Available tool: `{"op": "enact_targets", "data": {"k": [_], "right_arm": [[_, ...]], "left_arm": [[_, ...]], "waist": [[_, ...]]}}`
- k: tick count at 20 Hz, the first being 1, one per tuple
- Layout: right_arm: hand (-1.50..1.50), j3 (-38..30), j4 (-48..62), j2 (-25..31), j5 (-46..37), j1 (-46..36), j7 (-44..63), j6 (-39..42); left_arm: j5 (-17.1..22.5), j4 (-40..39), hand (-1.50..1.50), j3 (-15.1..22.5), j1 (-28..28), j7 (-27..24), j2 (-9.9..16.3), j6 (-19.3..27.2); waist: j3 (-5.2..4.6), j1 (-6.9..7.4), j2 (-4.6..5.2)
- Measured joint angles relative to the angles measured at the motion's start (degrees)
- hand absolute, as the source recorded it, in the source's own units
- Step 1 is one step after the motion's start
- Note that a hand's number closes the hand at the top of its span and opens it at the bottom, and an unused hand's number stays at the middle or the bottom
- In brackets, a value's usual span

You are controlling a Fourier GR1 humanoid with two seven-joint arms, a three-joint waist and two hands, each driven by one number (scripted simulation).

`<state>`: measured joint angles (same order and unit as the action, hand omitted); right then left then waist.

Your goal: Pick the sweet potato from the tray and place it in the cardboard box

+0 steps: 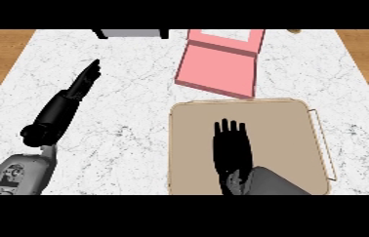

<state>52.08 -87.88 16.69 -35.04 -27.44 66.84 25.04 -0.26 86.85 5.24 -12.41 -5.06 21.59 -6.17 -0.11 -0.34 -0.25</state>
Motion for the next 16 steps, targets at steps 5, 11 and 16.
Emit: {"op": "enact_targets", "data": {"k": [5,11,16], "right_arm": [[-1.5,-2.45,-1.36,0.76,-2.36,2.77,-1.12,0.66],[1.5,-5.4,0.27,0.5,-4.81,3.68,-6.02,2.69],[1.5,-4.51,0.92,-0.35,-11.13,3.64,-10.09,2.82]], "left_arm": [[0.02,1.5,0.0,-0.39,0.26,1.1,-0.09,-0.53],[-0.89,1.43,0.0,-0.55,0.72,0.6,-1.02,-0.92],[-1.43,1.43,0.0,-0.96,-0.51,1.88,-1.91,-1.48]], "waist": [[-0.05,0.09,-0.18],[-0.21,0.41,-0.31],[-0.35,0.52,-0.48]]}}
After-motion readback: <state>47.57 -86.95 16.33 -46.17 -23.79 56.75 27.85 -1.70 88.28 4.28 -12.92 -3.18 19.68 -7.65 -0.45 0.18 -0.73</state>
